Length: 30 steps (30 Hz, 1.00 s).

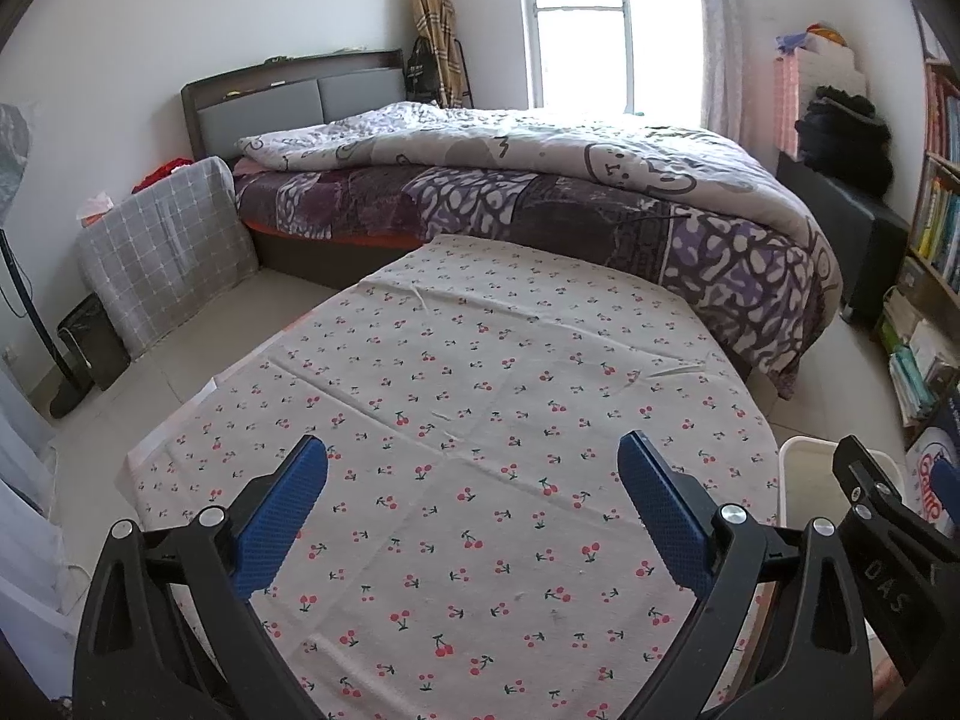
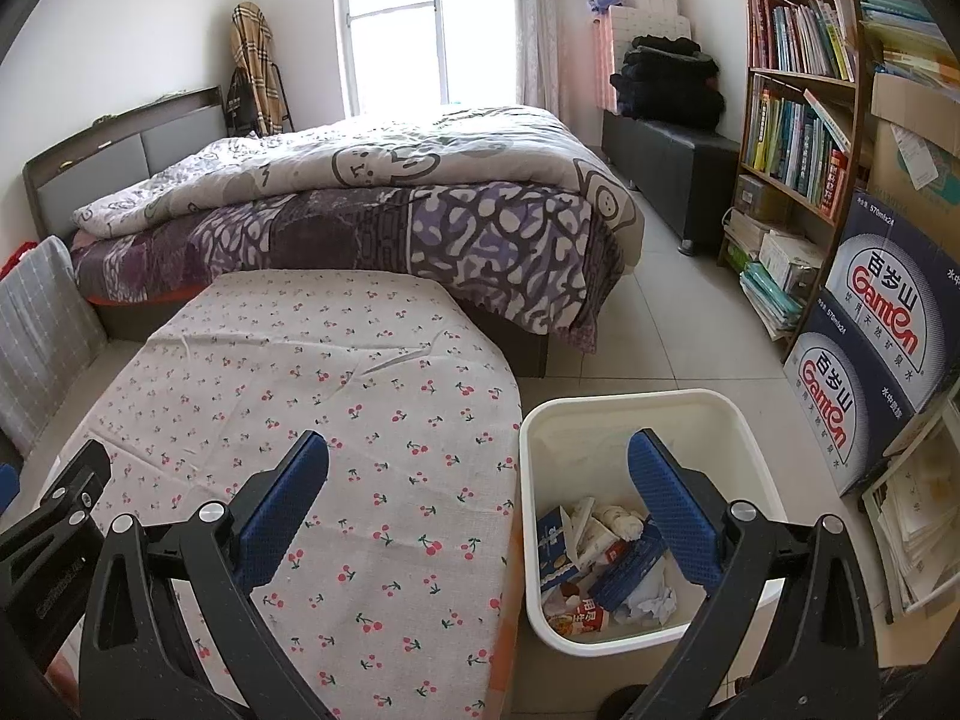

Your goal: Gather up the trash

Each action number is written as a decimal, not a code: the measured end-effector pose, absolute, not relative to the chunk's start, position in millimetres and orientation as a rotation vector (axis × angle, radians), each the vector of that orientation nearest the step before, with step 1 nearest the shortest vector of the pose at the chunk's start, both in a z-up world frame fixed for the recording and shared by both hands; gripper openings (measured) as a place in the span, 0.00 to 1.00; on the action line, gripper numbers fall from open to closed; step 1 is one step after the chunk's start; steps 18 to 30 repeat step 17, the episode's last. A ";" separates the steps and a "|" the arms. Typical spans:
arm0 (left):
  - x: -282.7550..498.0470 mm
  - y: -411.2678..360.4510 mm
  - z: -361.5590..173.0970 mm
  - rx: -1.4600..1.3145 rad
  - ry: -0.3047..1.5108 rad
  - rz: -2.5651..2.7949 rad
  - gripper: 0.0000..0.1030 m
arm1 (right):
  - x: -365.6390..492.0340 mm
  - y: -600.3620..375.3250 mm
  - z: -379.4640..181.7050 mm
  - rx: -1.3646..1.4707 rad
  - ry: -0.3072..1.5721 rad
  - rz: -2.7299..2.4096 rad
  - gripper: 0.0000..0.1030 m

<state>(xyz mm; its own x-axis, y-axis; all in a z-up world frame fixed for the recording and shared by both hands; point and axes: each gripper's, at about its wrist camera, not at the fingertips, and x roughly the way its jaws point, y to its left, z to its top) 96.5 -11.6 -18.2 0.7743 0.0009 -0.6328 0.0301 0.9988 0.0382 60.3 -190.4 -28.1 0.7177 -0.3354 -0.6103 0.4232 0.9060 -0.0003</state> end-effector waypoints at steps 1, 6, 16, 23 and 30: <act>96.7 -10.9 -18.3 0.047 0.684 -0.016 0.92 | 60.4 -190.5 -28.1 0.142 0.646 -0.421 0.93; 96.2 -12.0 -18.1 0.047 0.689 -0.023 0.92 | 60.3 -190.2 -28.4 0.143 0.647 -0.421 0.93; 102.1 -4.8 -23.0 0.008 0.732 -0.018 0.92 | 60.3 -191.6 -28.4 0.144 0.649 -0.420 0.93; 102.2 -5.2 -23.4 0.008 0.734 -0.019 0.92 | 59.7 -191.4 -29.3 0.144 0.649 -0.420 0.93; 102.2 -5.2 -23.4 0.008 0.734 -0.019 0.92 | 59.7 -191.4 -29.3 0.144 0.649 -0.420 0.93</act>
